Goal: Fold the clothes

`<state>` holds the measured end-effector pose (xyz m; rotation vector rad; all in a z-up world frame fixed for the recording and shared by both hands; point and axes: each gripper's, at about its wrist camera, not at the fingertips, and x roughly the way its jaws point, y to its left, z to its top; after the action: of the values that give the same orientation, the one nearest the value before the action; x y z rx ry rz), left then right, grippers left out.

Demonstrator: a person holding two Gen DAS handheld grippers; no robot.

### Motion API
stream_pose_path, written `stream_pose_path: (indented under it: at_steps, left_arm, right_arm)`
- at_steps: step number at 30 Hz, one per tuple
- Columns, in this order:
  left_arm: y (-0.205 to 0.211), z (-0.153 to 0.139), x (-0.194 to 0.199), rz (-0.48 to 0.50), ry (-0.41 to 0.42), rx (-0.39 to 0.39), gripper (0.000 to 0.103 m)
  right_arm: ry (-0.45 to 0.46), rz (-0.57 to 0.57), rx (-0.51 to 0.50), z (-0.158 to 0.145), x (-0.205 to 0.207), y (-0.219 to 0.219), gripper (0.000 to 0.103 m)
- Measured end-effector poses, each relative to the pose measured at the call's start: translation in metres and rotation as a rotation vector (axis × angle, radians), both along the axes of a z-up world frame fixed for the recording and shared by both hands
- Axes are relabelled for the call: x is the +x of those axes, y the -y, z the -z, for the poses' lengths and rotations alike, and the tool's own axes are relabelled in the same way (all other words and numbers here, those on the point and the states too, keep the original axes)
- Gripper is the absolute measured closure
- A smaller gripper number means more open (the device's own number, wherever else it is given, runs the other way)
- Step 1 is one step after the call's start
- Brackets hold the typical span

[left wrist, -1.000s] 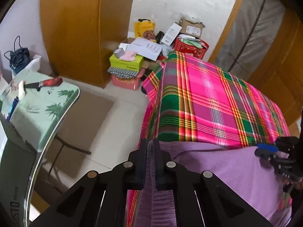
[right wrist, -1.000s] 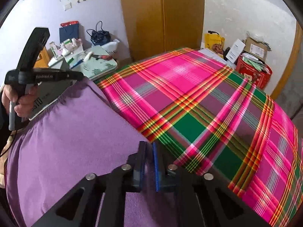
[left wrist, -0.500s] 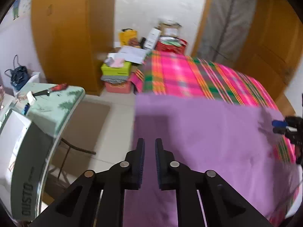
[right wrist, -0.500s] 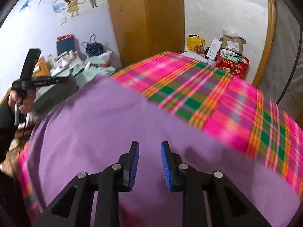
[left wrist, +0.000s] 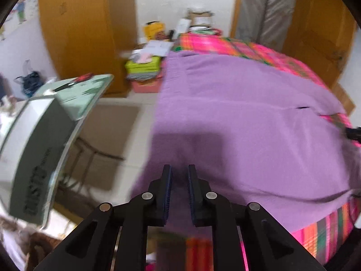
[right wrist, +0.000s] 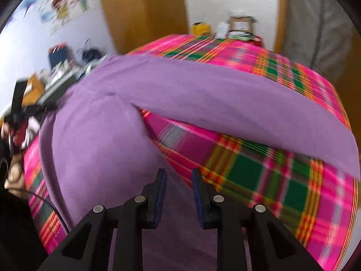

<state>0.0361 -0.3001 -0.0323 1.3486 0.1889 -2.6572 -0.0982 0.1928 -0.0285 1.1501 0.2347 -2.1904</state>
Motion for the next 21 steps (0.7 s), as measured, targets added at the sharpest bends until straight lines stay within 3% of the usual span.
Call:
stream_pose_path:
  at_steps: [4,8,16,21]
  left_arm:
    - [0.006,-0.01,0.017,-0.061,-0.029,0.006,0.088]
    - [-0.017,-0.021,0.015,-0.022,-0.073,0.023,0.087]
    - [-0.095,-0.02,-0.004,0.169,-0.094,0.067,0.083]
    - [-0.136,0.004,0.001,0.299,-0.009,0.06,0.083]
  right_arm:
    - [-0.03,0.012,-0.089,-0.011,0.025,-0.013,0.079]
    - [0.005,0.0,-0.112,-0.003,0.051,-0.014,0.079]
    - [0.062,0.016,-0.142,0.023,0.094,-0.028,0.079]
    - [0.046,-0.01,-0.143,0.023,0.113,-0.037,0.078]
